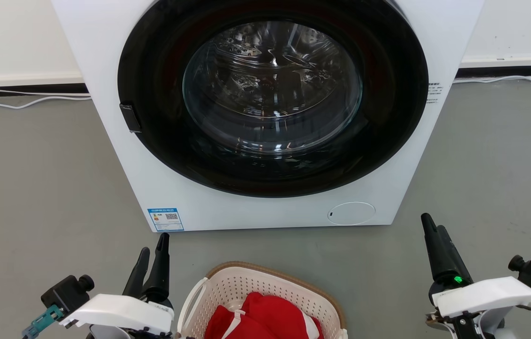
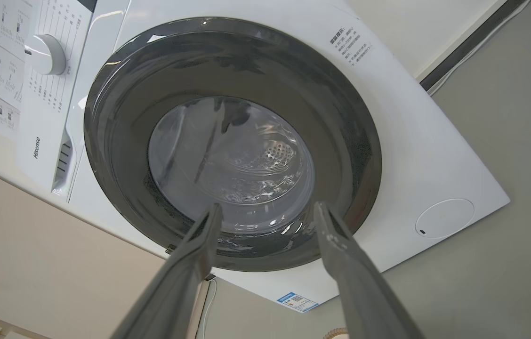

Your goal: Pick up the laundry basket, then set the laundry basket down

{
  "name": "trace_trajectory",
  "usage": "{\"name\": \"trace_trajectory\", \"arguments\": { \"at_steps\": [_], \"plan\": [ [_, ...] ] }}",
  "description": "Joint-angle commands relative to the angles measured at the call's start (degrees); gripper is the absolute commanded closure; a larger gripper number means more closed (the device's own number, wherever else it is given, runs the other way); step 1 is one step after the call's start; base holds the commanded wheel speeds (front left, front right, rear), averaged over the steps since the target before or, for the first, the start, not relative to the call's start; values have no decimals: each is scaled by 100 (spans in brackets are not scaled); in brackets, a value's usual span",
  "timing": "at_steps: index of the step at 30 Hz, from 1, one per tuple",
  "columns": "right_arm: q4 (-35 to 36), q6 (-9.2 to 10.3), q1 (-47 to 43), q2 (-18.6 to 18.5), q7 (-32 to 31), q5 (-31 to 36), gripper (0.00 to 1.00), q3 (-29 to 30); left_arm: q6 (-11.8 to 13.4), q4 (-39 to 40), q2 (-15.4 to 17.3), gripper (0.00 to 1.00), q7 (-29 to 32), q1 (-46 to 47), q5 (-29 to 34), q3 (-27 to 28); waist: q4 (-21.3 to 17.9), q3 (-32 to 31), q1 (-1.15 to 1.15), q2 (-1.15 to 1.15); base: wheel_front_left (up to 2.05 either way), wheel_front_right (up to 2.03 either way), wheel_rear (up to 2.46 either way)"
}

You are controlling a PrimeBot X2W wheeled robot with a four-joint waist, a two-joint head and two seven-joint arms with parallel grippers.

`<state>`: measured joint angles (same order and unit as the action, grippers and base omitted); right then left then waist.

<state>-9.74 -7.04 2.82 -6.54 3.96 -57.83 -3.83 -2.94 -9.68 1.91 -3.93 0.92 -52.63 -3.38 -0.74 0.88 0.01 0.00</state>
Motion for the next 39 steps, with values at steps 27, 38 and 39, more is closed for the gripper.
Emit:
{"name": "trace_trajectory", "arguments": {
  "at_steps": [27,38,39],
  "plan": [
    [390,-33,417,-198,543,1759,0,-405,223,527,66,0,-537,371,1777,-238,-33,-12,0,0,0,0,0],
    [466,-37,444,-218,728,2418,0,-431,293,650,76,0,-725,401,2405,-342,-52,4,0,0,0,0,0],
    [471,-38,449,-220,745,2480,0,-431,300,660,77,0,-742,406,2464,-350,-53,4,0,0,0,0,0]
  ]
}}
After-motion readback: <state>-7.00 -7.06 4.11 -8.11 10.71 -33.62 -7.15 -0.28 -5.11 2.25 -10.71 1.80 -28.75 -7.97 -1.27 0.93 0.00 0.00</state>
